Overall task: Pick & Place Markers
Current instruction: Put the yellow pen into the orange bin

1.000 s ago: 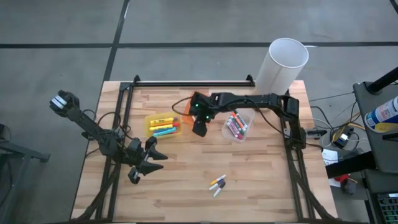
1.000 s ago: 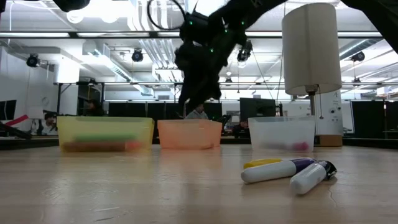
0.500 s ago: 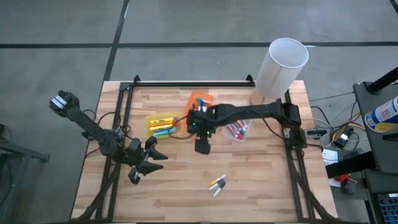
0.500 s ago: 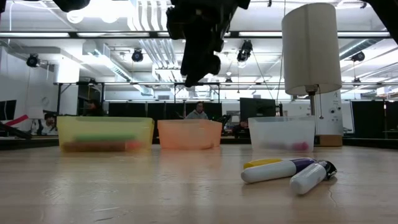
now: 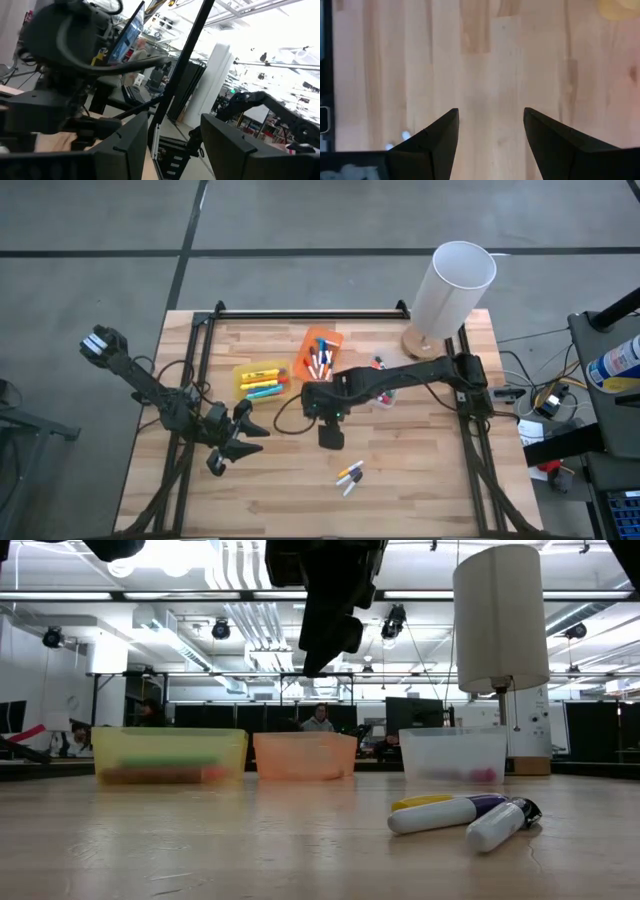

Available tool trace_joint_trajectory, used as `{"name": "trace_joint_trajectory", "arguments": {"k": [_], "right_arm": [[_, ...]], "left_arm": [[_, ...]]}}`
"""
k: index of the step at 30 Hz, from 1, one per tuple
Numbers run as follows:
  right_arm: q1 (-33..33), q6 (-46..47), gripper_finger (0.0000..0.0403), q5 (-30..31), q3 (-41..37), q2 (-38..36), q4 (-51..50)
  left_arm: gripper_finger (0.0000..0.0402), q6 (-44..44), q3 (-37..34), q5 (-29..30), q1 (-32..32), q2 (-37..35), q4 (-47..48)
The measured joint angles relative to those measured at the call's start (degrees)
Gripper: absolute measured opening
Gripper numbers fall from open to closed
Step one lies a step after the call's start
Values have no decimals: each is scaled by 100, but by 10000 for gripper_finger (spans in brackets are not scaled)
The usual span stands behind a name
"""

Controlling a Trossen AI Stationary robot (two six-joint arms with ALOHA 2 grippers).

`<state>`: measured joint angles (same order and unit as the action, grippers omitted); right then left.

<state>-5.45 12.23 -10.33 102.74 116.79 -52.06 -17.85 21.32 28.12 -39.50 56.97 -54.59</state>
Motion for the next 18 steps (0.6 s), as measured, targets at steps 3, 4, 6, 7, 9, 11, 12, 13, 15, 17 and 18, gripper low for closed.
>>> {"name": "trace_joint_trajectory", "arguments": {"k": [3, 4, 6, 7, 9, 11, 12, 13, 15, 17, 18], "right_arm": [[-83, 68, 215, -6, -11, 3, 1], [-108, 68, 215, -15, -11, 4, 1], [-132, 68, 215, -14, -19, 4, 11], [-142, 68, 215, -9, -23, 4, 17], [-151, 81, 215, -4, -52, 4, 36], [-171, 105, 215, -4, -86, 7, 34], [-184, 116, 215, -7, -104, 7, 34], [-189, 125, 215, -7, -120, 7, 32], [-218, 130, 214, -7, -170, 7, 34], [-238, 129, 215, -7, -202, 7, 29], [-246, 129, 215, -7, -211, 7, 25]], "left_arm": [[179, -33, -4, 0, 1, 32, 69], [179, -26, -4, 2, 3, 43, 70], [179, 33, -4, 5, 17, 48, 62], [179, 72, -2, 17, 26, 48, 62], [179, 117, 2, 33, 33, 50, 62], [179, 120, 2, 35, 39, 50, 59], [179, 120, 2, 35, 39, 50, 60], [179, 120, 2, 35, 39, 50, 59], [179, 132, 3, 35, 41, 50, 59], [179, 133, 7, 35, 41, 52, 45], [179, 133, 7, 33, 41, 52, 24]]}}
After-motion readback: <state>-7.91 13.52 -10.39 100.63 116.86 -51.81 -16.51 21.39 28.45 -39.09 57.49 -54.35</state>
